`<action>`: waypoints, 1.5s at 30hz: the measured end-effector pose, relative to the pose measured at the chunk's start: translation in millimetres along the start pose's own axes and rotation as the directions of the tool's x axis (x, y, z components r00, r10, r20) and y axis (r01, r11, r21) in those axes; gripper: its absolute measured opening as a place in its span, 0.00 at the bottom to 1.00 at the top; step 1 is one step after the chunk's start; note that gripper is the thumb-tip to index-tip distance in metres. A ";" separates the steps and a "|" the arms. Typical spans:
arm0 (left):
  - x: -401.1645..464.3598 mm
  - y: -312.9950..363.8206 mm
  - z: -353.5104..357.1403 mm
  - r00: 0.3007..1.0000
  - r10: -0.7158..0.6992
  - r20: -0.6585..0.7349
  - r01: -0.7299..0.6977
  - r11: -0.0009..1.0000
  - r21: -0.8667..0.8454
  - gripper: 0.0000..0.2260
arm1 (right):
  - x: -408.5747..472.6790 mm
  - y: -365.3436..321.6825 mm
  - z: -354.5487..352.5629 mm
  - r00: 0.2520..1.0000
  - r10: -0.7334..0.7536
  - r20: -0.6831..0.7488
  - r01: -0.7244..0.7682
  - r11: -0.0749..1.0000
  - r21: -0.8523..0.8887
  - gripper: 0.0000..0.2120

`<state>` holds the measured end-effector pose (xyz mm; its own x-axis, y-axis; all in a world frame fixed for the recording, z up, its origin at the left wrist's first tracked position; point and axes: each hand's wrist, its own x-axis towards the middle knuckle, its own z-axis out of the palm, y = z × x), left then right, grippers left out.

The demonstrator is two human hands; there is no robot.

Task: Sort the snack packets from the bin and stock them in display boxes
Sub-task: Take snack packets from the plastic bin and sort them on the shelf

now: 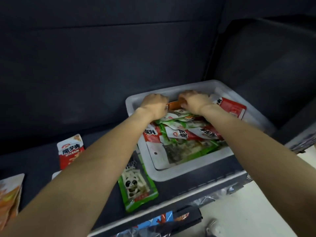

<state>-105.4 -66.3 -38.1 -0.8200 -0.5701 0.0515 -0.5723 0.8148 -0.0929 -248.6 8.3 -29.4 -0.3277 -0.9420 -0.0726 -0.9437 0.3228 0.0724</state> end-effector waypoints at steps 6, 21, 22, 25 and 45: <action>-12.9 13.1 -0.1 0.987 -0.061 -0.149 0.080 0.989 0.124 0.13 | -13.5 -13.3 -0.2 0.965 0.040 -0.261 -0.042 0.999 -0.004 0.12; -295.8 -26.6 -36.5 0.805 -0.592 -0.045 -0.010 0.062 -0.998 0.05 | -192.1 -203.0 -24.7 0.938 0.067 -0.340 0.327 0.160 0.932 0.22; -310.6 -34.3 -30.7 0.793 -0.608 -0.025 0.046 0.102 -0.994 0.05 | -191.7 -220.9 -20.4 0.952 0.044 -0.302 0.293 0.141 0.946 0.22; -352.3 -65.5 -9.5 0.763 -0.646 -0.038 0.264 0.364 -0.893 0.18 | -192.6 -273.9 -4.5 0.985 -0.080 -0.151 0.160 0.130 0.978 0.25; -450.1 -102.0 34.0 0.815 -0.564 -0.131 0.572 0.820 0.033 0.13 | -208.2 -376.2 47.0 0.853 -0.480 -0.205 0.520 0.809 0.272 0.17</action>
<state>322.5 103.6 -85.6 -0.3474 -0.9103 0.2251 -0.9377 0.3381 -0.0797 172.6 87.3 -88.3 0.1823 -0.9774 0.1069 -0.9466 -0.2038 -0.2498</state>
